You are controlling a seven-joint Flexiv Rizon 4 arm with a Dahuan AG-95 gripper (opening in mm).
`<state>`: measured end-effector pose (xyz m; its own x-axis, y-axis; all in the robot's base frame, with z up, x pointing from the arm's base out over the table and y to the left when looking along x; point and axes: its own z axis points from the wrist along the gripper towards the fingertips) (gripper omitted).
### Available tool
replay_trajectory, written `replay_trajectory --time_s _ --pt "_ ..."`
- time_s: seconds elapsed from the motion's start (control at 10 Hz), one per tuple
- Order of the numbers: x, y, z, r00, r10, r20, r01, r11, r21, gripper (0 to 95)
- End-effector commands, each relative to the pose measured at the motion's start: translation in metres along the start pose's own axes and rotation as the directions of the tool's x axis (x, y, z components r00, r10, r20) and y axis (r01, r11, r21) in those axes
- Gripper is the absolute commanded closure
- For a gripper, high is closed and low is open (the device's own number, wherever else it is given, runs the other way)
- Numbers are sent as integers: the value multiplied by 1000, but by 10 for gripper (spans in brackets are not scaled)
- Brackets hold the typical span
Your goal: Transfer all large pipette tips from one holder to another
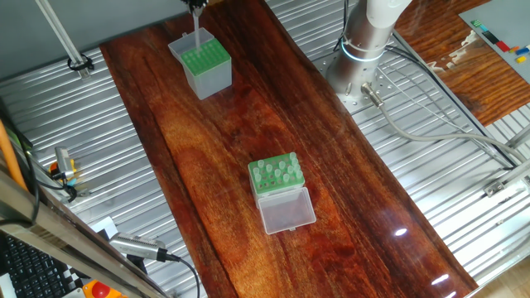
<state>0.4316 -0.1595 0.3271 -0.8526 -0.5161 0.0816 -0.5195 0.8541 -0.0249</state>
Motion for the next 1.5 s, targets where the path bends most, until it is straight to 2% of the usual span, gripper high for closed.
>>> replay_trajectory --time_s 0.1,0.5,1.2,1.5 --pt "0 -1 1 1000 -19 1 19 1000 6 950" --pt "0 -1 2 1000 7 8 -8 1000 7 950" --pt "0 -1 2 999 35 -1 -35 999 10 950" --pt "16 -33 10 999 -40 -8 40 999 15 950"
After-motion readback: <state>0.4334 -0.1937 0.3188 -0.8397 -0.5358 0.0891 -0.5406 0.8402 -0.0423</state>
